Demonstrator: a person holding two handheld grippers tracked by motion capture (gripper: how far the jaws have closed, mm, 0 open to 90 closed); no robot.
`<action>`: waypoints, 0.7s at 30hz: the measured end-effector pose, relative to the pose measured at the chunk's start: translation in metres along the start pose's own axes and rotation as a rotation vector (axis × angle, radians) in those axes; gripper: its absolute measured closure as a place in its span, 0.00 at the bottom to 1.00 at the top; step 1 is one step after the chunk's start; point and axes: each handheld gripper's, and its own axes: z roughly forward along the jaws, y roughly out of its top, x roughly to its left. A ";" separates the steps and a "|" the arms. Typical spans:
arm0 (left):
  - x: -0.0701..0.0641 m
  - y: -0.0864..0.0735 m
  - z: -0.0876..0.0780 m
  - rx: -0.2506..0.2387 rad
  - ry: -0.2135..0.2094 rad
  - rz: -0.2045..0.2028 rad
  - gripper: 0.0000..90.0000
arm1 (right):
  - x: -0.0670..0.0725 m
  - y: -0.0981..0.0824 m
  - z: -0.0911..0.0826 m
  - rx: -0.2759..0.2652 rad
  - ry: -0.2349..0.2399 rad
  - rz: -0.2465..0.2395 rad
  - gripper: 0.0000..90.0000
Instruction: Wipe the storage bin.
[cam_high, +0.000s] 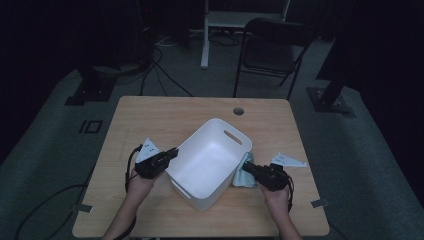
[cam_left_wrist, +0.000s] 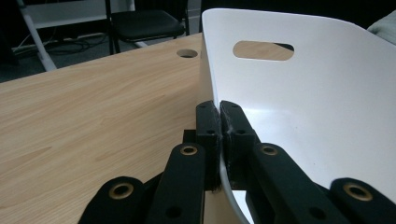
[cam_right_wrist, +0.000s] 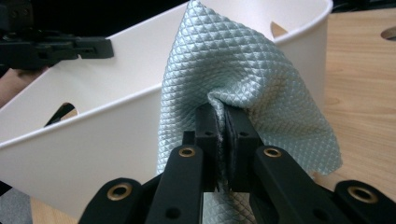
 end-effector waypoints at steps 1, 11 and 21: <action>0.000 0.000 0.000 0.000 0.001 0.000 0.97 | -0.001 -0.001 0.001 0.004 -0.001 0.001 0.95; -0.001 0.000 0.000 -0.002 0.004 -0.004 0.97 | -0.009 -0.009 0.006 0.045 -0.020 0.015 0.95; -0.001 0.000 0.000 -0.004 0.001 -0.001 0.97 | -0.021 -0.019 0.016 0.101 -0.037 0.058 0.95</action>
